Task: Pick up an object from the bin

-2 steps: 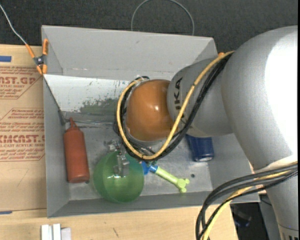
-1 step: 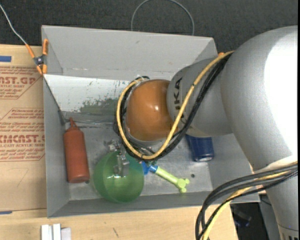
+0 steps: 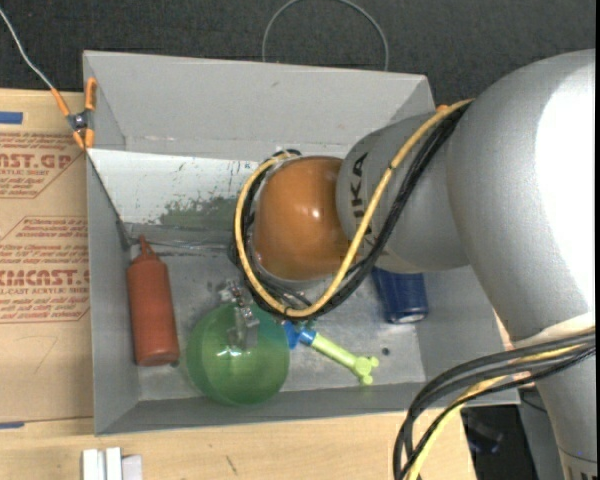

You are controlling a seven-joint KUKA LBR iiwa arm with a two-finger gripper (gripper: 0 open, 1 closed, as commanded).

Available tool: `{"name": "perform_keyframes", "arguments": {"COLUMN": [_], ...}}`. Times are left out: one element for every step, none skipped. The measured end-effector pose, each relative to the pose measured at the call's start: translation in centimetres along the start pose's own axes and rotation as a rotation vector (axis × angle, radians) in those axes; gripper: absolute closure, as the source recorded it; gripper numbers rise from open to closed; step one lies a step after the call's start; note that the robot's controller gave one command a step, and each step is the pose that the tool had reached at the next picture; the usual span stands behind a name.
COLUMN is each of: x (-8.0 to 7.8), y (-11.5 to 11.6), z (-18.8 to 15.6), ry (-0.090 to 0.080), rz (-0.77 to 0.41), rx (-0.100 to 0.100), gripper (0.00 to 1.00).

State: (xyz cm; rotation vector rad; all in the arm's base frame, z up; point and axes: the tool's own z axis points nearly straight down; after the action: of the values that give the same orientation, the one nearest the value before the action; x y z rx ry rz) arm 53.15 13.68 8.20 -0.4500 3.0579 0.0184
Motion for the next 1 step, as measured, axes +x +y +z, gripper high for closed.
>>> {"name": "perform_keyframes", "arguments": {"x": [-1.09], "y": [0.57], "z": [-3.7], "ry": [-0.004], "rz": [0.023], "rx": [-0.001], "gripper": [1.0]}}
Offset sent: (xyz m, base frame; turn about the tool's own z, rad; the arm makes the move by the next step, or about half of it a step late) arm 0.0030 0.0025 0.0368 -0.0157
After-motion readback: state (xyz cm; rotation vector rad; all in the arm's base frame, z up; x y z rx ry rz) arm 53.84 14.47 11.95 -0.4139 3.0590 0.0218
